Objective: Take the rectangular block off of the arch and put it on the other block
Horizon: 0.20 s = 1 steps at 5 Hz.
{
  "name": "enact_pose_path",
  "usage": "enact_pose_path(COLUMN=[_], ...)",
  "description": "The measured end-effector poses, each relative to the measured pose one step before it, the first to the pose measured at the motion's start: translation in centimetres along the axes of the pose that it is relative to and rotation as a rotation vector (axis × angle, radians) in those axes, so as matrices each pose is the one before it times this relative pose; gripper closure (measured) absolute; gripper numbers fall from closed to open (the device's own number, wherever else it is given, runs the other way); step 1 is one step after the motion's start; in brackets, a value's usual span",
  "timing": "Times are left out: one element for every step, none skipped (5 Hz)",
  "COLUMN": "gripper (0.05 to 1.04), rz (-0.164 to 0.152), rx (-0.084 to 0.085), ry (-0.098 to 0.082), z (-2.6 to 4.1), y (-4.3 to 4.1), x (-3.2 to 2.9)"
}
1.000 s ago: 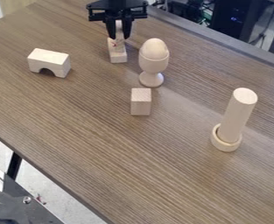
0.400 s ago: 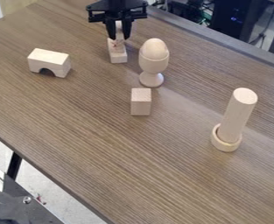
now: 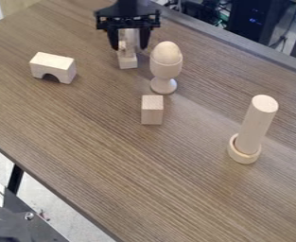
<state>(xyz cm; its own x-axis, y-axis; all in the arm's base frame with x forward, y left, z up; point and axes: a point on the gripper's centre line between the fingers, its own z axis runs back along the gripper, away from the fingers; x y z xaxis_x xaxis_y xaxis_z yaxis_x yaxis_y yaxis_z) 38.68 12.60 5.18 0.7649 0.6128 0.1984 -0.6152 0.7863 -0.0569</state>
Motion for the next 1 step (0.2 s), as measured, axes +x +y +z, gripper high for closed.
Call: enact_pose_path(gripper=[0.077], rz=[-0.0379], rx=[-0.0170], ry=[-0.0483], z=[2.533], y=[-1.072], x=[0.406])
